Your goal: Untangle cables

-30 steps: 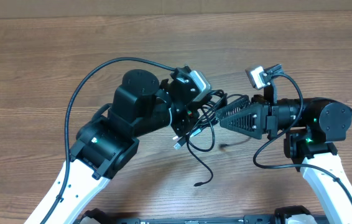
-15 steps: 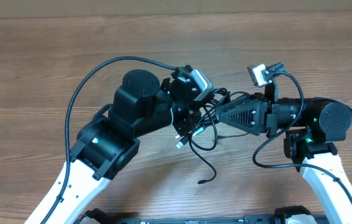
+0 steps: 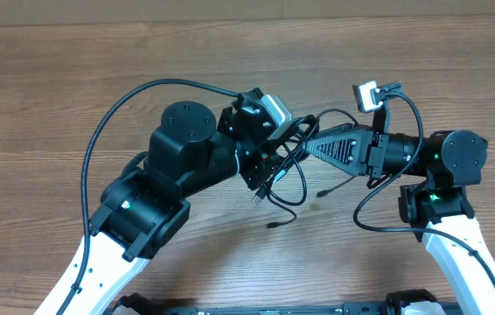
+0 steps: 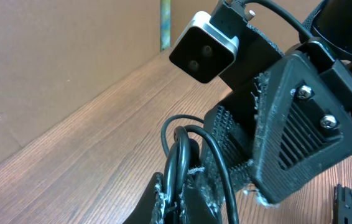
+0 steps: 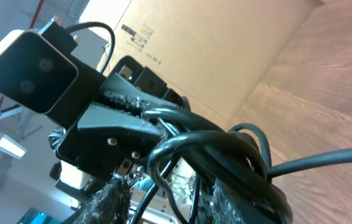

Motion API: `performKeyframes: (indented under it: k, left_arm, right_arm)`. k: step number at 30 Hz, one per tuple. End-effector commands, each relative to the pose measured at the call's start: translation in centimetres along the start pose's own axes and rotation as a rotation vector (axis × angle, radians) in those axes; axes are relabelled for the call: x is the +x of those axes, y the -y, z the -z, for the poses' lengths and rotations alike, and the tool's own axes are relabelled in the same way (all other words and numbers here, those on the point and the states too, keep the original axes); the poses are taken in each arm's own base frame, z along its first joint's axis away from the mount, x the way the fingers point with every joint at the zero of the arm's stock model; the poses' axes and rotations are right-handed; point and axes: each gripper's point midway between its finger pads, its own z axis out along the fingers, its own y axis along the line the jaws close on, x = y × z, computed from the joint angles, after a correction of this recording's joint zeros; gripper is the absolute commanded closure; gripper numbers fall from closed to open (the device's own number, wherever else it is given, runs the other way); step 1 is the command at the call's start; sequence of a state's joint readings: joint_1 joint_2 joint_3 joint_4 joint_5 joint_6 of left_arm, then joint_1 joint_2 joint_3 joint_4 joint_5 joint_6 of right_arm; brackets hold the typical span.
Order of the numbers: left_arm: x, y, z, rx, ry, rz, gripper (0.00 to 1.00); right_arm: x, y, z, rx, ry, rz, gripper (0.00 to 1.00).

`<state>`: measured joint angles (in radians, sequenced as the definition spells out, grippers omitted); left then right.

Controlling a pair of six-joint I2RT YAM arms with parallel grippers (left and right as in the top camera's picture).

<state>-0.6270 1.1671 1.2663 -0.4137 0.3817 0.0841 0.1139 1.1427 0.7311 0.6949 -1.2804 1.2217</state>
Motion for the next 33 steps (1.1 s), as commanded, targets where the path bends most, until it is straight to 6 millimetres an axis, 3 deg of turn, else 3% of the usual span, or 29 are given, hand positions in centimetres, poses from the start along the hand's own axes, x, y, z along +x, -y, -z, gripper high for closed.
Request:
performKeyframes:
  k: [1, 10, 33]
  left_arm:
    - [-2.1, 1.6, 1.3, 0.067, 0.068, -0.010, 0.96]
    - [-3.1, 1.9, 1.4, 0.089, 0.106, 0.024, 0.96]
    - [-1.1, 1.3, -1.0, 0.101, 0.037, 0.074, 0.96]
  right_arm:
    - [-0.9, 0.0, 0.0, 0.013, 0.053, 0.033, 0.58]
    - [-1.1, 0.0, 0.0, 0.016, 0.064, 0.033, 0.68]
    - [-0.4, -0.3, 0.0, 0.000, 0.026, 0.039, 0.67]
